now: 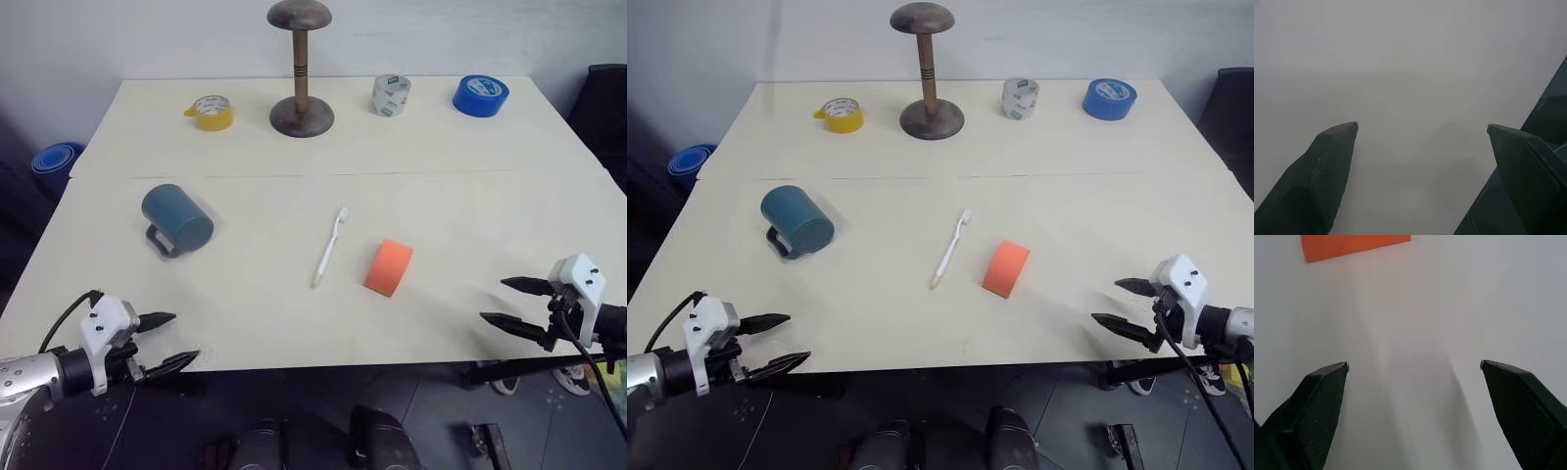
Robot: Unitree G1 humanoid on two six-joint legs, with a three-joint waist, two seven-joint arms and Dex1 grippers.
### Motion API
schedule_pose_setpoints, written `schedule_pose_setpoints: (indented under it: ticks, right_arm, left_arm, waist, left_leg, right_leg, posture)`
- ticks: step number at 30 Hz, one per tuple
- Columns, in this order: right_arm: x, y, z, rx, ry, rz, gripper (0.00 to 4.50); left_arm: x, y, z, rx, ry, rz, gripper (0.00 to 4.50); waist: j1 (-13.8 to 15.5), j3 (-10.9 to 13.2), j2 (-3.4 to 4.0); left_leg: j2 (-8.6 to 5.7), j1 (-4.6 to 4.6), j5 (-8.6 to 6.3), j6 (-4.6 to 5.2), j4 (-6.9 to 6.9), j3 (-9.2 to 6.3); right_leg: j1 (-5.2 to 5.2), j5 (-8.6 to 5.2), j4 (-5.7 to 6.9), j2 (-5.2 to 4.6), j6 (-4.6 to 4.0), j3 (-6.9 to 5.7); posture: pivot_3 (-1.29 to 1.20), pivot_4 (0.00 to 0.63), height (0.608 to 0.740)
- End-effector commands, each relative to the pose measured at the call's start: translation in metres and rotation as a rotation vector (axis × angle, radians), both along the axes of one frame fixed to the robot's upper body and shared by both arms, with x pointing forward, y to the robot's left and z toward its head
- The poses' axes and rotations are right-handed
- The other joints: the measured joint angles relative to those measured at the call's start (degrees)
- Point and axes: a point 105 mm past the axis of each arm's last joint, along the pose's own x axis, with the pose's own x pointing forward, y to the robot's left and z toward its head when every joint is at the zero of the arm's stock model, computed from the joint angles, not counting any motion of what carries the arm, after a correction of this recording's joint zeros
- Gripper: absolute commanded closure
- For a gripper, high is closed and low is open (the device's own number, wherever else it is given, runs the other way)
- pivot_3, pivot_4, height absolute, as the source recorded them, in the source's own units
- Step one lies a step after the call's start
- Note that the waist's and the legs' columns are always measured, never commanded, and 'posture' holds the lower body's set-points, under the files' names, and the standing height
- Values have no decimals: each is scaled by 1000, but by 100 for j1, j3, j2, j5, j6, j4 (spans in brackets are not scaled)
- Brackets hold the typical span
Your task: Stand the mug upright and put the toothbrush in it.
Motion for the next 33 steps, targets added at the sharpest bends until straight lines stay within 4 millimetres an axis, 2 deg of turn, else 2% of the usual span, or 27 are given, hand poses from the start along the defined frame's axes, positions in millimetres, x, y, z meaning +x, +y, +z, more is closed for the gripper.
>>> schedule_pose_setpoints:
  ticks: [1, 4, 7, 11, 13, 15, 19, 24, 28, 33]
  right_arm:
    - [-5, 14, 20, 124, -73, -93, 9]
    - [-13, 34, 25, 200, -89, -166, 9]
    - [-21, 76, 31, 287, -102, -189, 9]
    - [-10, 101, 27, 412, -40, -340, 9]
    - [-6, 116, 24, 479, 22, -355, 9]
    - [-3, 128, 20, 495, 84, -350, 9]
    - [18, 129, 19, 546, 137, -423, 9]
    - [29, 147, 30, 539, 154, -348, 9]
    - [39, 150, 25, 508, 198, -371, 9]
    - [42, 153, 14, 490, 271, -370, 9]
  left_arm:
    - [-1, -27, 12, -18, -28, -123, 0]
    - [3, -50, 30, -71, -44, -232, 0]
    - [17, -69, 60, -125, -86, -335, 0]
    - [40, -87, 94, -174, -153, -408, 0]
    - [47, -92, 104, -168, -177, -443, 0]
    - [50, -95, 107, -147, -191, -468, 0]
    - [53, -100, 108, -118, -205, -500, 0]
    - [52, -103, 108, -113, -216, -514, 0]
    - [47, -108, 109, -115, -228, -529, 0]
    - [44, -111, 110, -104, -250, -534, 0]
  waist:
    - [23, -1, 0]
    - [62, -2, -1]
    - [104, -3, -1]
    - [111, -7, -4]
    - [96, -7, -4]
    - [68, -7, -4]
    - [-14, -8, -8]
    - [-29, -8, -8]
    - [-25, -8, -8]
    - [-25, -8, -8]
  left_leg:
    - [1, 0, -1, -2, 1, -2]
    - [1, -1, -2, -6, 2, -7]
    - [1, 1, 0, -9, 8, -7]
    - [-1, 4, 2, -13, 10, -6]
    - [-3, 3, 3, -13, 9, 0]
    - [-3, -3, 3, -15, 4, 2]
    - [-3, -22, 3, -16, -1, 9]
    - [-2, -21, 4, -17, 0, 23]
    - [-2, -22, 4, -17, 0, 22]
    - [-2, -26, 4, -17, 1, 21]
  right_leg:
    - [0, 0, 3, 1, 0, -1]
    - [-2, 0, 10, 1, 0, 0]
    - [-2, -1, 16, 2, -3, 7]
    - [-3, -2, 31, 5, -5, 9]
    - [-13, -2, 39, 7, -5, 13]
    - [-33, -2, 61, 10, -5, 13]
    - [-66, -1, 76, 12, -5, 16]
    - [-69, -1, 72, 11, -5, 25]
    - [-71, -1, 72, 12, -4, 27]
    - [-72, -1, 72, 11, -3, 27]
  posture:
    - [0, 150, 740]
    - [0, 150, 740]
    - [0, 150, 740]
    - [0, 150, 740]
    - [0, 150, 740]
    - [0, 150, 740]
    - [0, 150, 740]
    - [0, 150, 740]
    - [0, 150, 740]
    - [0, 150, 740]
